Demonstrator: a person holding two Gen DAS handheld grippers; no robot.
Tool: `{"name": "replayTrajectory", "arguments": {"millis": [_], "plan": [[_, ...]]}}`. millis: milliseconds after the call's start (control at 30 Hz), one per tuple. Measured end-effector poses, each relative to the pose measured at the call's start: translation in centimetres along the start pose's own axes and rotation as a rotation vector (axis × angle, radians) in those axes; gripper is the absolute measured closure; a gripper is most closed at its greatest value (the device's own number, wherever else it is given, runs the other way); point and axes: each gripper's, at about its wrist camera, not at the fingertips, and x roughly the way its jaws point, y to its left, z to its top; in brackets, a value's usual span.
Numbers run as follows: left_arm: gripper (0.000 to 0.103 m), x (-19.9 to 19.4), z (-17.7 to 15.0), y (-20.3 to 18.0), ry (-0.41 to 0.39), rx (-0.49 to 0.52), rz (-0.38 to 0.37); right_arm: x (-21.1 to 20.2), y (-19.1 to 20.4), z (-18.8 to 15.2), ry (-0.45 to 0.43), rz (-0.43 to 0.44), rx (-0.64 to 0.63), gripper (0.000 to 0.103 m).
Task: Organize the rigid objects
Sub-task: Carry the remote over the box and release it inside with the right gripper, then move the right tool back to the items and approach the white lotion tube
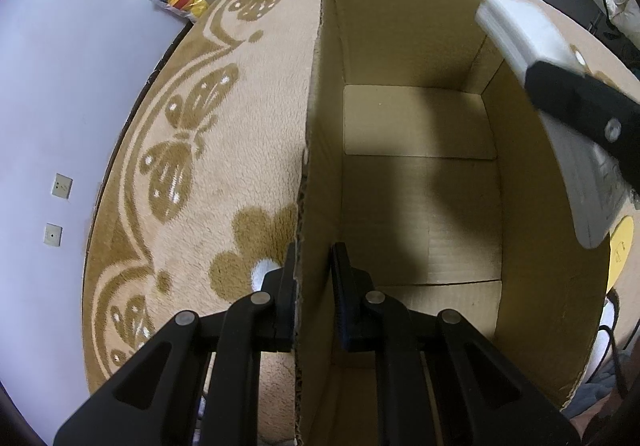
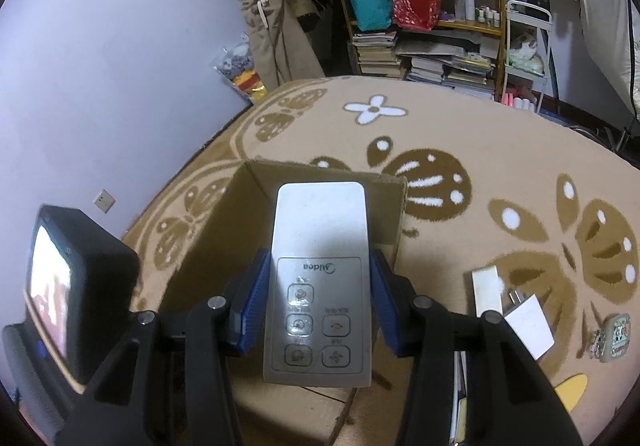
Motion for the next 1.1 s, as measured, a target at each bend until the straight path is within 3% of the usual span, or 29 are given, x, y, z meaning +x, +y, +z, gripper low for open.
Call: {"name": "replayTrajectory", "arguments": {"millis": [667, 967, 1100], "plan": [[0.090, 0.2, -0.1, 0.9, 0.008, -0.031, -0.015, -1.0, 0.9, -0.6, -0.039, -0.032, -0.047, 0.053], [0.090, 0.2, 0.0, 0.9, 0.010, -0.035, -0.019, -3.5, -2.5, -0.9, -0.084, -0.086, 0.013, 0.022], [0.090, 0.2, 0.0, 1.1, 0.012, -0.039, -0.024, -4.3, -5.3, -1.4, -0.094, -0.122, 0.076, 0.003]]}}
